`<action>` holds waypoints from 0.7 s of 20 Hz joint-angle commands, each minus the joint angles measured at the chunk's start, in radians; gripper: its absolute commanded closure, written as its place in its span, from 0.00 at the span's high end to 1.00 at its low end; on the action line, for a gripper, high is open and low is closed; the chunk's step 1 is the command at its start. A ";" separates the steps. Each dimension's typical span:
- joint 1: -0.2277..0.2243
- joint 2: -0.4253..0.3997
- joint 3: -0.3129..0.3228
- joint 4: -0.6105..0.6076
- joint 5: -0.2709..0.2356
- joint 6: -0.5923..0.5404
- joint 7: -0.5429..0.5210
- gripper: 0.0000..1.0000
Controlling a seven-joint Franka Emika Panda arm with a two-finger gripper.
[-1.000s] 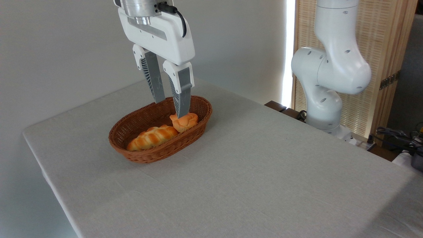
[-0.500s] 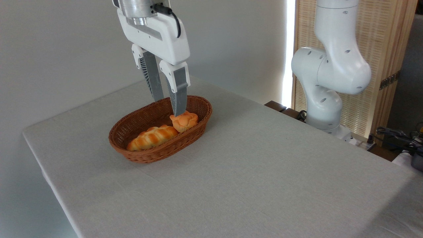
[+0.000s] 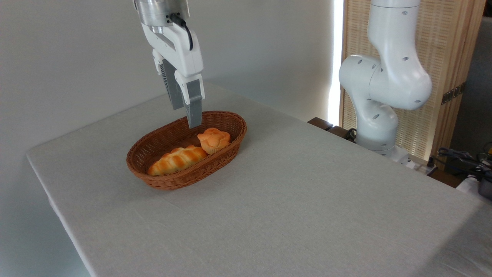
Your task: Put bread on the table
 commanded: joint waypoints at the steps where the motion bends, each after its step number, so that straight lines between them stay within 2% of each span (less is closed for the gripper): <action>1: 0.002 -0.113 -0.094 -0.183 -0.025 0.102 0.000 1.00; 5: 0.002 -0.121 -0.229 -0.250 -0.031 0.163 0.006 1.00; 8: 0.003 -0.121 -0.299 -0.350 -0.030 0.292 0.008 1.00; 10: 0.003 -0.120 -0.319 -0.387 -0.027 0.334 0.008 1.00; 14: 0.003 -0.118 -0.321 -0.418 -0.017 0.340 0.024 1.00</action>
